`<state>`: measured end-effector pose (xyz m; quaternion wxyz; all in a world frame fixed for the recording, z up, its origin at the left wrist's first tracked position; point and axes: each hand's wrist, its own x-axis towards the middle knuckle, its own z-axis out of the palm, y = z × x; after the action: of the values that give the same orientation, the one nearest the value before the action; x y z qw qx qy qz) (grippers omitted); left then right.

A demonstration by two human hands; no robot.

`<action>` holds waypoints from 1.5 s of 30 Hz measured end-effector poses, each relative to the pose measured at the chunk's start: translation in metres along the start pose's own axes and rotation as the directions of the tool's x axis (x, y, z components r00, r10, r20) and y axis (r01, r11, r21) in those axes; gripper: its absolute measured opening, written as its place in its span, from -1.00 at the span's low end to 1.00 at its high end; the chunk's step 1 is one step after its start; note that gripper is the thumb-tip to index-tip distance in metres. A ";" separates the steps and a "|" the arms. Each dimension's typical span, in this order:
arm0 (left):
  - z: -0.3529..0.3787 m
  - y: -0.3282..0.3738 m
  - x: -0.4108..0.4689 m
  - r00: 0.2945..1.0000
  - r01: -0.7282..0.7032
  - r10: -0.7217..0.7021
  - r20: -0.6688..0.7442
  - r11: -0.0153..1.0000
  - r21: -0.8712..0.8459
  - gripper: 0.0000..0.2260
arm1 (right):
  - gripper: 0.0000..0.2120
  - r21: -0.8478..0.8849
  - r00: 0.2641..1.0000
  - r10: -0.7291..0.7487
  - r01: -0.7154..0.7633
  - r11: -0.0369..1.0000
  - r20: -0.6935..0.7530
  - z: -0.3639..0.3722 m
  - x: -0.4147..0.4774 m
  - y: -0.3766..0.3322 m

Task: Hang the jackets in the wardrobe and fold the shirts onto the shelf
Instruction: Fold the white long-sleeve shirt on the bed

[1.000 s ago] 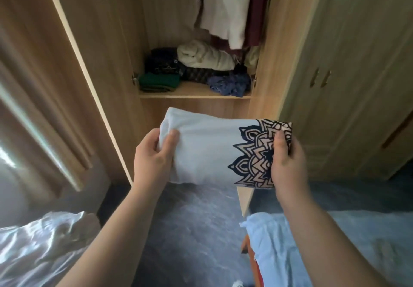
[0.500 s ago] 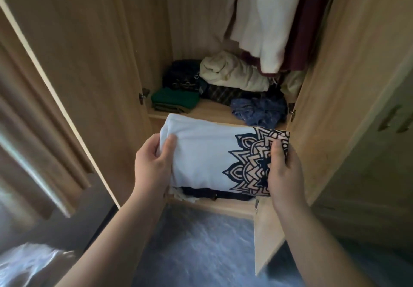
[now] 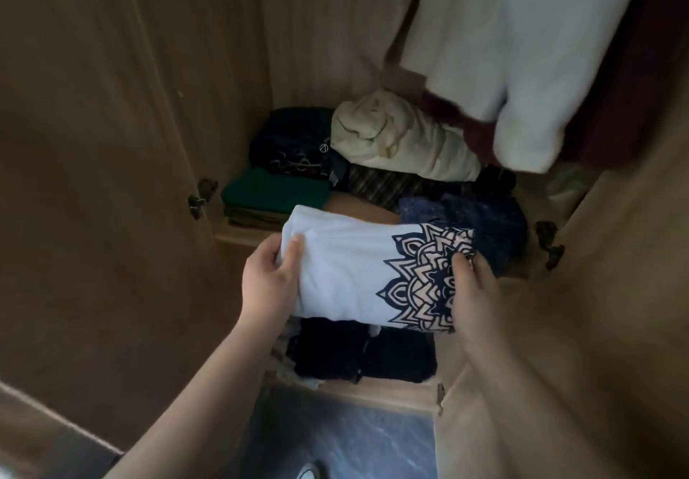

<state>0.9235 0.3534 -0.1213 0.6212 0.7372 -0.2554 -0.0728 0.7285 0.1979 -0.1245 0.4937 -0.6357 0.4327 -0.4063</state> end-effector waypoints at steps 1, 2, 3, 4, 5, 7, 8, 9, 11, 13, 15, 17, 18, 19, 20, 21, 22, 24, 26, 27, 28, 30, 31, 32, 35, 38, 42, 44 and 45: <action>0.007 -0.005 0.024 1.000 0.009 -0.009 0.022 1.000 0.007 -0.72 | -0.84 -0.047 1.000 -0.014 0.014 0.999 -0.008 0.013 0.019 0.003; 0.014 -0.011 0.046 0.999 0.016 -0.017 0.046 1.000 0.018 -0.73 | -0.80 -0.096 1.000 -0.019 0.018 0.995 -0.016 0.027 0.038 0.006; 0.021 -0.018 0.068 0.997 0.029 -0.031 0.070 0.999 0.028 -0.75 | -0.76 -0.135 1.000 -0.017 0.013 0.991 -0.026 0.041 0.056 0.010; 0.029 -0.025 0.090 0.994 0.049 -0.052 0.093 0.998 0.033 -0.78 | -0.74 -0.163 0.999 -0.015 0.008 0.987 -0.043 0.055 0.075 0.016; 0.038 -0.032 0.111 0.991 0.061 -0.065 0.113 0.997 0.040 -0.79 | -0.72 -0.188 0.998 -0.014 0.002 0.982 -0.064 0.068 0.093 0.022; 0.058 -0.048 0.149 0.988 0.059 -0.070 0.139 0.995 0.082 -0.76 | -0.69 -0.227 0.995 -0.005 -0.017 0.974 -0.096 0.089 0.126 0.036; 0.068 -0.056 0.164 0.987 0.061 -0.076 0.145 0.993 0.105 -0.73 | -0.68 -0.245 0.994 0.002 -0.029 0.969 -0.108 0.096 0.141 0.041; 0.078 -0.062 0.178 0.986 0.059 -0.077 0.151 0.991 0.119 -0.71 | -0.67 -0.263 0.992 0.009 -0.041 0.964 -0.122 0.102 0.155 0.044; 0.099 -0.071 0.202 0.985 0.044 -0.070 0.159 0.986 0.160 -0.68 | -0.65 -0.299 0.989 0.007 -0.051 0.953 -0.148 0.111 0.183 0.049; 0.118 -0.083 0.221 0.980 0.048 -0.090 0.177 0.972 0.230 -0.69 | -0.64 -0.362 0.988 0.003 -0.058 0.930 -0.152 0.116 0.209 0.059; 0.135 -0.099 0.233 0.967 0.050 -0.136 0.216 0.931 0.363 -0.68 | -0.60 -0.494 0.989 0.058 -0.121 0.861 -0.139 0.120 0.227 0.078; 0.149 -0.119 0.236 0.955 0.042 -0.191 0.226 0.843 0.536 -0.62 | -0.56 -0.640 0.984 0.127 -0.179 0.748 -0.127 0.124 0.236 0.098; 0.153 -0.126 0.236 0.953 0.044 -0.212 0.218 0.806 0.591 -0.61 | -0.56 -0.674 0.982 0.142 -0.191 0.714 -0.127 0.126 0.238 0.106; 0.157 -0.129 0.237 0.953 0.045 -0.221 0.209 0.783 0.620 -0.61 | -0.57 -0.685 0.982 0.142 -0.190 0.703 -0.127 0.127 0.241 0.111; 0.159 -0.130 0.238 0.953 0.042 -0.223 0.206 0.768 0.639 -0.63 | -0.59 -0.690 0.983 0.134 -0.182 0.701 -0.124 0.128 0.244 0.112; 0.161 -0.130 0.240 0.954 0.038 -0.220 0.203 0.761 0.648 -0.65 | -0.61 -0.688 0.985 0.122 -0.171 0.706 -0.120 0.129 0.247 0.111; 0.162 -0.129 0.243 0.958 0.032 -0.206 0.198 0.766 0.642 -0.65 | -0.62 -0.681 0.987 0.102 -0.158 0.715 -0.122 0.127 0.249 0.108; 0.161 -0.129 0.246 0.973 -0.001 -0.138 0.185 0.800 0.600 -0.59 | -0.61 -0.682 0.992 0.015 -0.098 0.725 -0.127 0.120 0.250 0.100; 0.158 -0.126 0.245 0.984 -0.117 0.016 0.178 0.812 0.572 -0.52 | -0.62 -0.701 0.978 -0.181 0.060 0.710 -0.100 0.112 0.244 0.087; 0.158 -0.121 0.243 0.972 -0.215 0.120 0.200 0.797 0.564 -0.50 | -0.63 -0.700 0.953 -0.301 0.185 0.690 -0.045 0.110 0.240 0.080; 0.160 -0.115 0.241 0.942 -0.328 0.219 0.253 0.759 0.562 -0.49 | -0.64 -0.696 0.915 -0.402 0.317 0.644 0.046 0.110 0.237 0.073; 0.168 -0.106 0.233 0.840 -0.537 0.341 0.423 0.639 0.551 -0.47 | -0.59 -0.699 0.839 -0.473 0.508 0.502 0.270 0.115 0.233 0.070; 0.174 -0.107 0.228 0.777 -0.621 0.355 0.520 0.570 0.538 -0.46 | -0.55 -0.721 0.823 -0.438 0.544 0.430 0.361 0.120 0.233 0.076; 0.179 -0.113 0.223 0.721 -0.680 0.330 0.609 0.508 0.529 -0.45 | -0.52 -0.757 0.833 -0.361 0.541 0.366 0.421 0.124 0.233 0.087; 0.189 -0.142 0.215 0.651 -0.732 0.156 0.743 0.387 0.561 -0.43 | -0.43 -0.843 0.883 -0.135 0.470 0.263 0.450 0.133 0.233 0.121; 0.195 -0.150 0.220 0.680 -0.685 0.054 0.731 0.402 0.608 -0.43 | -0.43 -0.865 0.908 -0.095 0.418 0.278 0.408 0.138 0.242 0.128; 0.203 -0.147 0.227 0.668 -0.686 0.040 0.743 0.419 0.595 -0.44 | -0.42 -0.872 0.919 -0.050 0.388 0.299 0.391 0.145 0.251 0.127; 0.205 -0.149 0.230 0.656 -0.706 0.061 0.752 0.399 0.584 -0.44 | -0.40 -0.876 0.920 -0.023 0.379 0.298 0.390 0.147 0.253 0.125; 0.205 -0.149 0.231 0.651 -0.713 0.059 0.757 0.390 0.583 -0.44 | -0.38 -0.878 0.918 -0.001 0.380 0.293 0.397 0.148 0.254 0.123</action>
<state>1.0779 0.0795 -0.2596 0.0461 0.7799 -0.6239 -0.0189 0.9246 -0.0198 -0.2491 0.0399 -0.9063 0.4201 -0.0244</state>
